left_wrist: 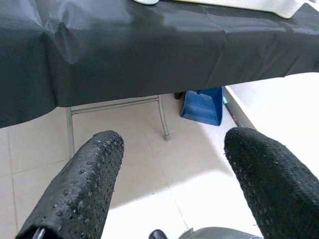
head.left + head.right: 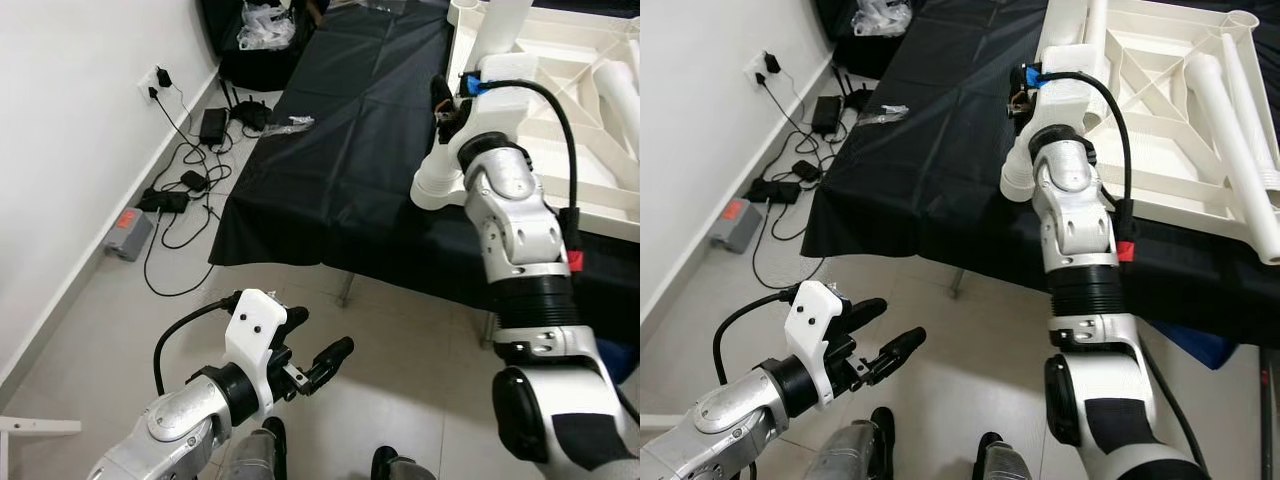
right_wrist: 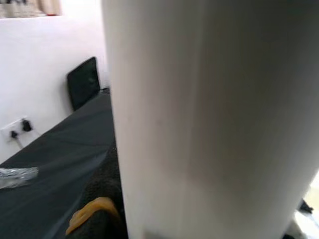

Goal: Building children table

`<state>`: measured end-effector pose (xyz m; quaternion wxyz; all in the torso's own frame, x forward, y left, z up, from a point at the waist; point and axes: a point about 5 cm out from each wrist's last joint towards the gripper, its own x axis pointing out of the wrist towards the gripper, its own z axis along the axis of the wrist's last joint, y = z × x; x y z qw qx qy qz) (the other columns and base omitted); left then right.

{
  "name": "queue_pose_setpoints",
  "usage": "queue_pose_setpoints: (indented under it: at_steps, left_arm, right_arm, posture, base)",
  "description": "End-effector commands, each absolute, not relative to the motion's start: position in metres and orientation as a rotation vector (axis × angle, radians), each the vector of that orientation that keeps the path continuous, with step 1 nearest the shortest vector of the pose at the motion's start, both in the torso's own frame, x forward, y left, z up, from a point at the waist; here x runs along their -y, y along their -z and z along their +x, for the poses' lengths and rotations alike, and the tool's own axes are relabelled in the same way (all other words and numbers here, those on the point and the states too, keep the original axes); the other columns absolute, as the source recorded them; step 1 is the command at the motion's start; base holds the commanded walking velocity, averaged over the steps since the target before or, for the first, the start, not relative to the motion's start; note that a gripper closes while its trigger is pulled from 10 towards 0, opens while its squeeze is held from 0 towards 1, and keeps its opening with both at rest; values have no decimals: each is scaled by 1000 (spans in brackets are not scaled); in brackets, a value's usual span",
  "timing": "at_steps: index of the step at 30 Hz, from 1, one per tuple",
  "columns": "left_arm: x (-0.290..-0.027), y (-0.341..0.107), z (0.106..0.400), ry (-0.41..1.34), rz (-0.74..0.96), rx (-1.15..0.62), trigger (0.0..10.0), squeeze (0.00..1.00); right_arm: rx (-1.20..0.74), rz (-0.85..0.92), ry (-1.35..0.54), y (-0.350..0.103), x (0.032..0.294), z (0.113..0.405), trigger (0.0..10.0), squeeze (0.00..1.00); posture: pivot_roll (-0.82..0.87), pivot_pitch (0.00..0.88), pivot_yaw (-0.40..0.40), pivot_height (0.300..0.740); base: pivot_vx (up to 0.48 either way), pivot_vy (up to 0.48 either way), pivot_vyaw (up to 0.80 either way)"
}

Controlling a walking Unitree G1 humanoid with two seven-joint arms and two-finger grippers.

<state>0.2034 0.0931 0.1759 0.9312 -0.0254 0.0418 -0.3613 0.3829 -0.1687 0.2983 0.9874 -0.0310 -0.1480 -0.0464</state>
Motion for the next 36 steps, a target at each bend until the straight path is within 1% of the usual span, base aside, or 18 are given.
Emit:
queue_pose_setpoints:
  at_steps: [1, 4, 12, 18, 23, 28, 32, 34, 36]
  left_arm:
    - [-93, -172, 202, 734, -52, -105, 10000, 0]
    - [-93, -171, 202, 733, -55, -105, 10000, 0]
    - [-93, -171, 202, 735, -57, -103, 10000, 0]
    - [-92, -172, 201, 735, -56, -101, 10000, 0]
    - [-92, -171, 201, 735, -58, -104, 10000, 0]
    - [-92, -171, 200, 738, -55, -104, 10000, 0]
    - [-92, -171, 200, 738, -55, -103, 10000, 0]
    - [-92, -171, 200, 738, -53, -102, 10000, 0]
    - [-92, -171, 200, 738, -53, -102, 10000, 0]
  right_arm:
    - [-101, -71, 222, -212, 188, 389, 10000, 0]
    - [-118, -74, 284, -211, 187, 390, 10000, 0]
    - [-121, -67, 353, -211, 184, 390, 10000, 0]
    - [-126, -10, 421, -209, 176, 390, 10000, 0]
    - [-130, 37, 478, -208, 176, 389, 10000, 0]
    - [-131, 139, 557, -210, 173, 391, 10000, 0]
    - [-113, 133, 586, -213, 172, 391, 10000, 0]
    - [-105, 124, 653, -214, 171, 390, 10000, 0]
    - [-101, 129, 669, -215, 171, 389, 10000, 0]
  posture:
    - [199, 358, 27, 740]
    - [196, 359, 25, 740]
    - [195, 360, 19, 740]
    - [197, 357, 18, 740]
    - [197, 357, 18, 740]
    - [201, 352, 19, 740]
    - [201, 352, 19, 740]
    - [204, 347, 16, 740]
    - [204, 347, 16, 740]
  base:
    - [0, 0, 0]
    - [0, 0, 0]
    - [0, 0, 0]
    - [0, 0, 0]
    - [0, 0, 0]
    - [0, 0, 0]
    - [0, 0, 0]
    - [0, 0, 0]
    - [0, 0, 0]
